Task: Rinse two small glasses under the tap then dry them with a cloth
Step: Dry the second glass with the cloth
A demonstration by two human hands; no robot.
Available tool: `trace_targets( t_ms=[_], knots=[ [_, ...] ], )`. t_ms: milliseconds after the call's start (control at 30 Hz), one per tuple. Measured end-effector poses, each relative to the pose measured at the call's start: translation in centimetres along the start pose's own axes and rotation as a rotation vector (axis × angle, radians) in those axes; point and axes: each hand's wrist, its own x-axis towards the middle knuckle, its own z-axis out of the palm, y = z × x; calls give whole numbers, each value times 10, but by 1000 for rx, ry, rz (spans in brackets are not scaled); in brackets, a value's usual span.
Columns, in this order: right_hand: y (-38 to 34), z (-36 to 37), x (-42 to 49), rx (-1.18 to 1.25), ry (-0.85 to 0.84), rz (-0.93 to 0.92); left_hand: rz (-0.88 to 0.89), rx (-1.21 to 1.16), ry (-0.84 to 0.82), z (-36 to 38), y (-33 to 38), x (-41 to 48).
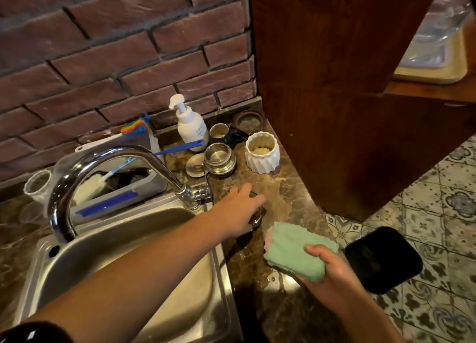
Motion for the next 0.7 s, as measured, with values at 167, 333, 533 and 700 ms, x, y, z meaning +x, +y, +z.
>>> trace_targets(
  t_ms=[167, 333, 533, 700],
  knots=[
    [2, 15, -6, 22, 30, -67, -20, -135, 32, -2, 0, -10],
    [13, 28, -25, -208, 16, -337, 7, -345, 67, -33, 6, -50],
    [44, 68, -71, -766, -179, -832, 77, -494, 213, -65, 32, -128],
    [61, 87, -97, -951, -275, -885, 87, -506, 273, -76, 43, -193]
  ],
)
